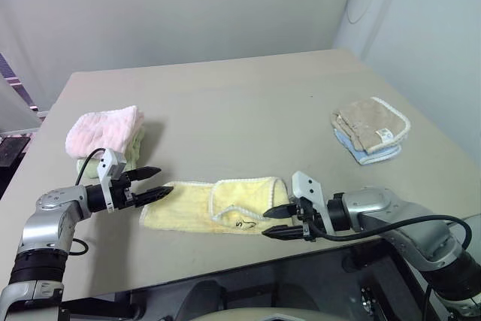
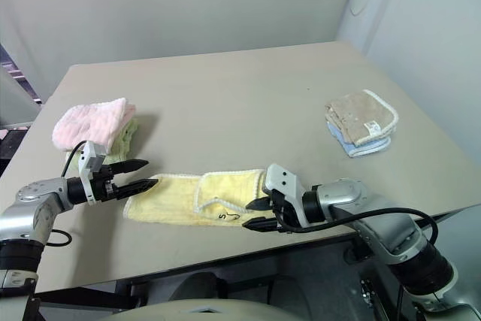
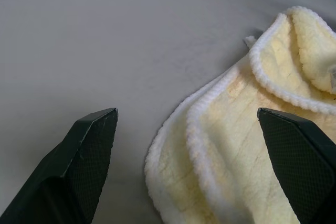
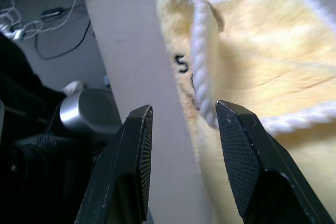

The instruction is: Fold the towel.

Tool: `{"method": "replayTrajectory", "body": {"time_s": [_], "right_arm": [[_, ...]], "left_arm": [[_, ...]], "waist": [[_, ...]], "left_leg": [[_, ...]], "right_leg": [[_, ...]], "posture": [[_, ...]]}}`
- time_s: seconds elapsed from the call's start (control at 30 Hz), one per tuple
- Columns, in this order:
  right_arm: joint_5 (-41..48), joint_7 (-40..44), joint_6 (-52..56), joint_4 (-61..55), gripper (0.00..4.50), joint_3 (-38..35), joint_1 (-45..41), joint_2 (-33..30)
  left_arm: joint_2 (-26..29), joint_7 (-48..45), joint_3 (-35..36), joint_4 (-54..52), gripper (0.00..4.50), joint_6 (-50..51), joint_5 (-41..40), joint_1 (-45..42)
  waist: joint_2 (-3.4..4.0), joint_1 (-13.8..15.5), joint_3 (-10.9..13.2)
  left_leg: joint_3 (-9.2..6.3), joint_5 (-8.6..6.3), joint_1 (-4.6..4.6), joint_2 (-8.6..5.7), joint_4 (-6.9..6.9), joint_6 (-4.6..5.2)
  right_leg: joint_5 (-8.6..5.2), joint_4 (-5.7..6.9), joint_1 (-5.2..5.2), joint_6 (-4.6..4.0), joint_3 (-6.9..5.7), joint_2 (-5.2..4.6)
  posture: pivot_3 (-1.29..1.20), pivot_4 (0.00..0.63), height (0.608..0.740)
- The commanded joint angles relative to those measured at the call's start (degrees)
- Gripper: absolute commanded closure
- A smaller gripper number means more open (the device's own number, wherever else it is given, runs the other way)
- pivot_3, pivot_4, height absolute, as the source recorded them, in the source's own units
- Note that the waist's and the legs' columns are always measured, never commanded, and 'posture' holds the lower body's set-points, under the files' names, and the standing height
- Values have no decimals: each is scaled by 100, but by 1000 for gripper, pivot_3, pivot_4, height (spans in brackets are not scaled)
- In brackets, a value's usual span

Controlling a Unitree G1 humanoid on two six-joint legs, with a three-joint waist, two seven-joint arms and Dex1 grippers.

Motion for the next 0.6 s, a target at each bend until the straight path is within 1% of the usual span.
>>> {"method": "replayTrajectory", "body": {"time_s": [0.03, 0.17, 0.27, 0.3, 0.37, 0.43, 0.47, 0.6], "right_arm": [[-121, 122, -73, 9, 2510, 107, -191, 97], [-740, -281, -237, 505, 2510, 336, -454, 446], [-935, -406, -356, 630, 2510, 275, -567, 644], [-902, -367, -361, 593, 2912, 216, -569, 666], [-848, -242, -434, 440, 3441, 139, -511, 634], [-816, -145, -496, 345, 4200, 101, -485, 600], [-799, -88, -530, 313, 4480, 86, -484, 587], [-811, 176, -1033, 255, 4480, 51, -680, 752]], "left_arm": [[1, -57, 7, 47, 0, -157, 26, -161], [-8, -84, 4, 187, 0, -291, 91, -156], [-6, -93, 6, 189, 0, -327, 85, -120], [-5, -92, 9, 185, 0, -332, 86, -107], [2, -104, 16, 192, 0, -359, 93, -67], [7, -112, 20, 199, 0, -376, 97, -39], [6, -114, 21, 203, 0, -378, 99, -36], [2, -166, 36, 372, 0, -461, 128, -68]], "waist": [[-1, 0, -1], [-6, -11, -4], [-6, -4, -4], [-6, 2, -4], [-6, 7, -4], [-6, -1, -4], [-6, -2, -4], [-6, -8, -4]], "left_leg": [[0, 0, 0, 0, 2, 0], [0, -2, 0, 0, 2, -4], [0, -3, 0, -1, 1, -5], [0, -3, -1, -1, 1, -5], [0, -3, -1, -1, -1, -5], [0, -3, -1, -1, -1, -5], [0, -3, -1, -1, 0, -5], [0, -2, 0, -1, 2, -5]], "right_leg": [[0, 0, 1, 0, 0, 0], [0, 0, 1, -1, 0, -1], [2, 3, -2, -3, 1, -1], [2, 3, -4, -3, 1, 0], [2, 3, -4, -3, 0, 0], [3, 3, -3, -3, 0, 0], [3, 3, -3, -3, 0, 0], [3, 10, -3, -3, 0, 0]], "posture": [[0, 0, 740], [0, 0, 740], [0, 0, 740], [0, 0, 740], [0, 0, 740], [0, 0, 740], [0, 0, 740], [0, 0, 740]]}}
